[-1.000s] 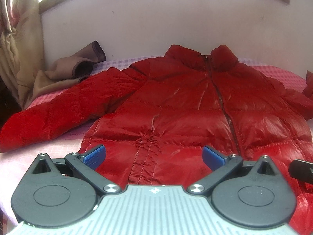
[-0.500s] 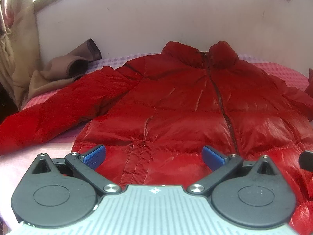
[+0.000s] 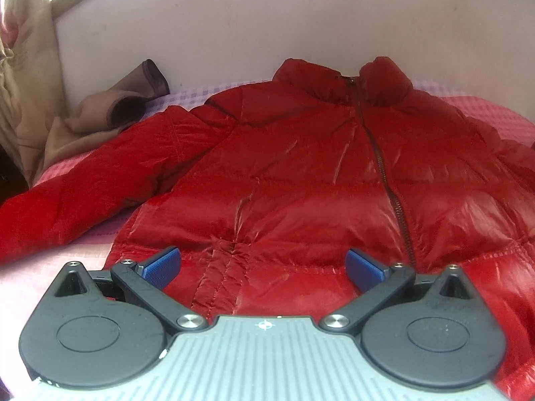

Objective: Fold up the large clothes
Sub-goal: 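Grasp the jacket sleeve with the right gripper and lift it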

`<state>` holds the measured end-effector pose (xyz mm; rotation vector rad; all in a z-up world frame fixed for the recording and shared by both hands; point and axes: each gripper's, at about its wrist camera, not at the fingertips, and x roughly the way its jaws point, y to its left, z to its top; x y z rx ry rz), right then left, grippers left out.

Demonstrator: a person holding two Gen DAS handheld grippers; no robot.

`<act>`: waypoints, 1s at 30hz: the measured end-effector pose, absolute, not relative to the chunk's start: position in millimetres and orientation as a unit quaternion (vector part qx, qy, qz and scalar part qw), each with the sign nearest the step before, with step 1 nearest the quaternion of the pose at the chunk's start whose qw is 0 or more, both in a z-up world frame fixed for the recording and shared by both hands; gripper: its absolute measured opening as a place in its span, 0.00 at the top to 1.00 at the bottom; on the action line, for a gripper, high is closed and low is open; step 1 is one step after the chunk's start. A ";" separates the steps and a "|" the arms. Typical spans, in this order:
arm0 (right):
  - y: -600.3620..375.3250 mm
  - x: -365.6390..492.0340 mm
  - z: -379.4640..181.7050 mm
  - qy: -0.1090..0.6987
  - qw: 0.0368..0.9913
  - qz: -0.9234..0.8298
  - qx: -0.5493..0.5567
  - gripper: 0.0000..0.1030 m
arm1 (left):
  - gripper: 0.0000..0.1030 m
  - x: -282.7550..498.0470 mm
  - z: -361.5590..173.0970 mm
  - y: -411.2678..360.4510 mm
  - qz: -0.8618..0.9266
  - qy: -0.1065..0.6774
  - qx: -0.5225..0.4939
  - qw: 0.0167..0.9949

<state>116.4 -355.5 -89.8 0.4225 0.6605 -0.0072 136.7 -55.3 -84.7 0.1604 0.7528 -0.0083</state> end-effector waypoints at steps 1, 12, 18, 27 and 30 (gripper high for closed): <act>-365.1 114.8 -91.3 0.312 0.926 -0.012 0.214 0.00 | 0.00 136.9 -86.2 -55.9 -0.003 0.366 0.079 0.927; -514.8 112.7 -126.8 0.250 0.903 -0.129 0.324 0.00 | 0.00 132.6 -101.9 -52.3 -0.004 0.342 0.064 0.937; -598.7 133.9 -166.7 0.205 0.812 -0.072 0.541 0.00 | 0.00 130.1 -107.0 -52.2 0.001 0.335 0.059 0.940; -639.1 168.8 -193.5 0.143 0.789 -0.047 0.596 0.30 | 0.00 129.8 -112.4 -56.1 0.006 0.332 0.071 0.941; -647.1 179.7 -190.5 0.145 0.795 -0.063 0.586 0.79 | 0.00 130.6 -113.4 -53.7 0.003 0.334 0.066 0.940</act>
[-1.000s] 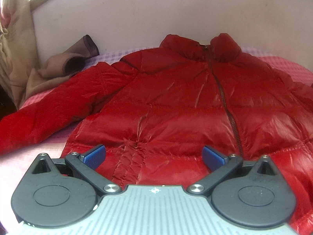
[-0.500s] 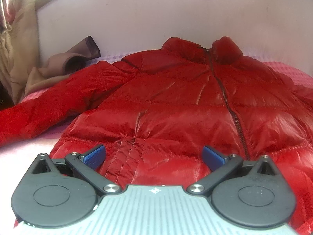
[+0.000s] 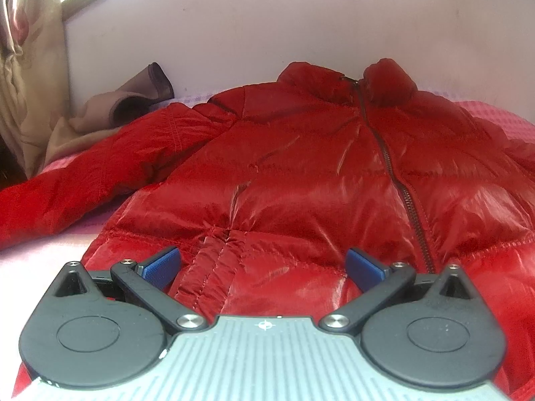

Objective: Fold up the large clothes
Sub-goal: 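Grasp the jacket sleeve with the right gripper and lift it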

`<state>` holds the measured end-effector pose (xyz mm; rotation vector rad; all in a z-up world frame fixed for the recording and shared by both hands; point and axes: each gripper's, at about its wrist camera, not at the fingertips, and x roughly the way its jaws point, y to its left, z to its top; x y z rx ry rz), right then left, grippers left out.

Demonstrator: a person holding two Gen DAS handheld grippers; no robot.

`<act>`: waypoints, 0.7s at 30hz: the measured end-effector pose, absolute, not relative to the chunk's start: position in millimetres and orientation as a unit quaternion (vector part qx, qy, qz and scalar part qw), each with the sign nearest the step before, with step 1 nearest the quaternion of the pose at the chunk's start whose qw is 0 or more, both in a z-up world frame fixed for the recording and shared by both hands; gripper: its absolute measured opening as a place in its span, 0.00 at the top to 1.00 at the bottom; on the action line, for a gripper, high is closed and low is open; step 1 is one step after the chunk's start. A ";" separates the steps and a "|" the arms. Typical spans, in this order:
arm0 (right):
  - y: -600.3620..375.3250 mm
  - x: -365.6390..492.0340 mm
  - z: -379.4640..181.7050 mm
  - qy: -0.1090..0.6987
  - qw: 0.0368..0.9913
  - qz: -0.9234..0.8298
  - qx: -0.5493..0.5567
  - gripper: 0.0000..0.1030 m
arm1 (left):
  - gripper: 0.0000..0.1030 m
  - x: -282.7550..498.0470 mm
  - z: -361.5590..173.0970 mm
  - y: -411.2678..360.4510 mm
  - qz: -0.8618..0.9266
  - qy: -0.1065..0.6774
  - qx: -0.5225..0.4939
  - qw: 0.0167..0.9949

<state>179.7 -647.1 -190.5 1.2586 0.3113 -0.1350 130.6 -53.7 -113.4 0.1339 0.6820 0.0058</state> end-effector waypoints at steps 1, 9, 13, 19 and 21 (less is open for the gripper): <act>-650.0 180.8 -186.2 0.141 0.799 -0.070 0.580 0.86 | 0.00 131.4 -113.9 -51.5 0.001 0.337 0.060 0.940; -625.7 163.0 -89.9 0.081 0.885 -0.059 0.454 0.90 | 0.00 132.2 -113.6 -41.7 -0.010 0.344 0.031 0.939; -578.1 164.5 -39.4 0.069 0.915 -0.008 0.398 0.90 | 0.00 131.7 -104.1 -33.2 -0.020 0.355 0.009 0.934; -478.1 186.0 6.3 0.079 0.939 0.085 0.325 0.90 | 0.00 117.4 -86.4 -13.7 -0.026 0.356 -0.030 0.934; -443.3 196.7 10.4 0.091 0.943 0.108 0.302 0.90 | 0.00 113.3 -82.3 -9.8 -0.021 0.357 -0.022 0.934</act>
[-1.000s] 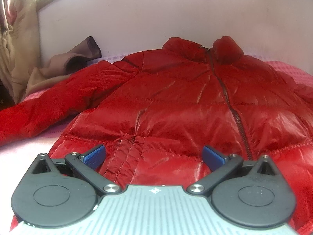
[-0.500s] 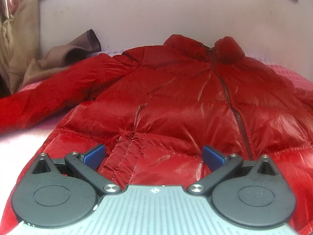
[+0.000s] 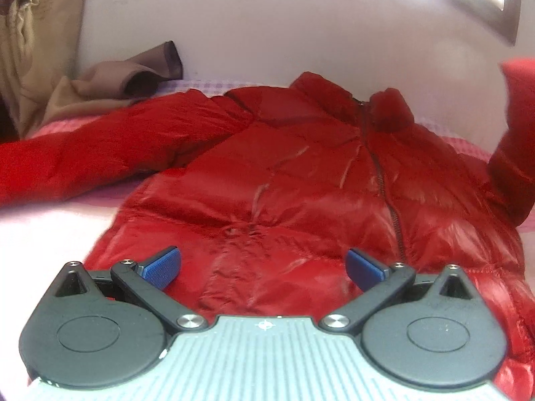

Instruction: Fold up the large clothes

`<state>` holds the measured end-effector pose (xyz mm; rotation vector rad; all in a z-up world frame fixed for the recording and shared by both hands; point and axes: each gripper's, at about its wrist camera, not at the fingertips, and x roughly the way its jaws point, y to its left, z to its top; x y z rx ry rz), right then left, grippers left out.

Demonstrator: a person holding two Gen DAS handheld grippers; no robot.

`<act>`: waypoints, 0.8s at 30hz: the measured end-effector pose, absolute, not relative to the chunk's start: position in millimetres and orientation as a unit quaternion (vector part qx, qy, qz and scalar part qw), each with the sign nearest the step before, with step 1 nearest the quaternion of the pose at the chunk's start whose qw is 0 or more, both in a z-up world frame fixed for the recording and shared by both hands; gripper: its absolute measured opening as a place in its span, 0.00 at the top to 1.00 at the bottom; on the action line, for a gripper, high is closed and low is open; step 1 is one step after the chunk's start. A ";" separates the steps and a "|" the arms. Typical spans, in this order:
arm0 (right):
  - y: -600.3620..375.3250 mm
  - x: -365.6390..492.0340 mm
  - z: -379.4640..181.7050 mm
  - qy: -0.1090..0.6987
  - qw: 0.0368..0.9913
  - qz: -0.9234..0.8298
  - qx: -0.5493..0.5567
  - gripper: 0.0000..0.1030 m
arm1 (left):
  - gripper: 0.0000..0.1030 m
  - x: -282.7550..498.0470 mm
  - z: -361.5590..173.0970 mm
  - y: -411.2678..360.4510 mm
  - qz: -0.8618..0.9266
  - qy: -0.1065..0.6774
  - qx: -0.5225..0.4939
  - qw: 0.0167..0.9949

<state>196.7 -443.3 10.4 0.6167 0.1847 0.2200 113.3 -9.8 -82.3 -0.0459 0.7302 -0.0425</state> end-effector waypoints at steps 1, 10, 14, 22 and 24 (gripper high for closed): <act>-426.8 201.8 10.2 0.098 0.944 0.118 0.293 0.90 | 0.00 112.1 -80.8 -8.8 -0.020 0.360 -0.015 0.933; -284.9 238.5 -36.1 0.204 0.951 0.159 0.171 0.90 | 0.00 99.4 -66.7 15.8 0.009 0.349 0.007 0.937; -239.4 250.5 -55.2 0.241 0.952 0.162 0.098 0.90 | 0.00 95.3 -64.7 26.5 0.019 0.348 0.011 0.937; -168.8 247.8 -83.9 0.278 0.945 0.157 -0.076 0.87 | 0.00 94.0 -68.9 43.5 0.024 0.362 -0.004 0.932; -155.0 245.0 -93.2 0.285 0.938 0.158 -0.117 0.82 | 0.00 93.7 -69.5 48.0 0.024 0.366 -0.012 0.930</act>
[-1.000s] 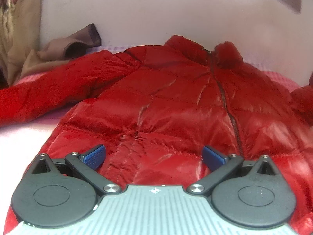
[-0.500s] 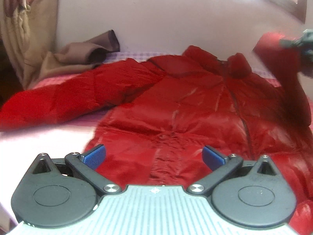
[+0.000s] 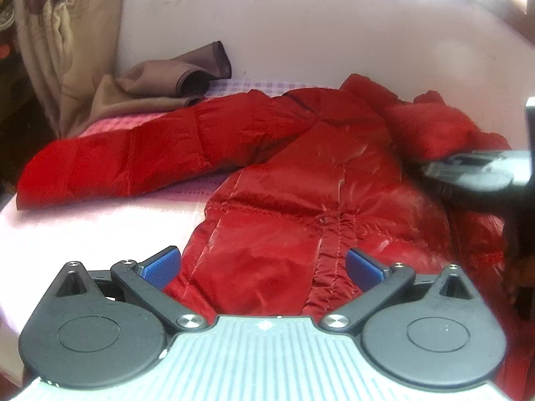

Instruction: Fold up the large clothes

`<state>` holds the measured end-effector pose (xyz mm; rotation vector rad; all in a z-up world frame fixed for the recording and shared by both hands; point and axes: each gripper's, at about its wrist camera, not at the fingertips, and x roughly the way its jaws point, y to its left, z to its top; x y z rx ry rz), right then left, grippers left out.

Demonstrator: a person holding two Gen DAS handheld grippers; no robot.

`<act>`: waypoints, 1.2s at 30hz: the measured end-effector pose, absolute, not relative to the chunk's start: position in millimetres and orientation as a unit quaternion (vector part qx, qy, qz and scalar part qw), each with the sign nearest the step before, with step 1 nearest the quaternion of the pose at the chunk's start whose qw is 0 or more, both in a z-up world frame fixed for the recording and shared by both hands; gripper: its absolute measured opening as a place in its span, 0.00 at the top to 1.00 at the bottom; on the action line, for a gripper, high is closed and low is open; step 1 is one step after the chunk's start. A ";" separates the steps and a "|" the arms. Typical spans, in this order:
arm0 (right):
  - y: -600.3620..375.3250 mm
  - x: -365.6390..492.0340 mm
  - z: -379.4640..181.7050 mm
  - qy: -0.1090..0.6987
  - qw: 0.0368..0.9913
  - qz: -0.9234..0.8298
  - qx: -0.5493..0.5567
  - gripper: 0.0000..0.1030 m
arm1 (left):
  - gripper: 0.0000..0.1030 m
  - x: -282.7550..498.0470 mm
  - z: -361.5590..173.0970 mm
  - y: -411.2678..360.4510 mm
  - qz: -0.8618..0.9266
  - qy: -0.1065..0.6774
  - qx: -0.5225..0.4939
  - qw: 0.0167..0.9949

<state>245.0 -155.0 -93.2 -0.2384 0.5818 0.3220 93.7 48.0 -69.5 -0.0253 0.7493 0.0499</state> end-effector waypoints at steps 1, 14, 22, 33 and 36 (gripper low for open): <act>-149.7 241.7 -98.9 0.285 0.936 0.158 -0.135 0.77 | 0.00 93.6 -69.8 50.2 0.024 0.367 -0.016 0.930; -83.1 192.5 -132.9 0.173 0.875 0.135 -0.432 0.46 | 0.00 86.9 -65.5 75.2 0.035 0.371 -0.037 0.927; -76.6 175.5 -131.7 0.146 0.866 0.128 -0.461 0.34 | 0.00 82.7 -63.8 99.4 0.044 0.376 -0.064 0.923; -134.5 101.0 -75.9 0.182 0.948 0.204 -0.164 0.20 | 0.01 93.4 -61.6 213.4 0.094 0.357 -0.175 0.913; -147.5 85.5 -86.4 0.202 0.949 0.199 -0.137 0.16 | 0.01 99.8 -67.8 255.3 0.111 0.348 -0.241 0.899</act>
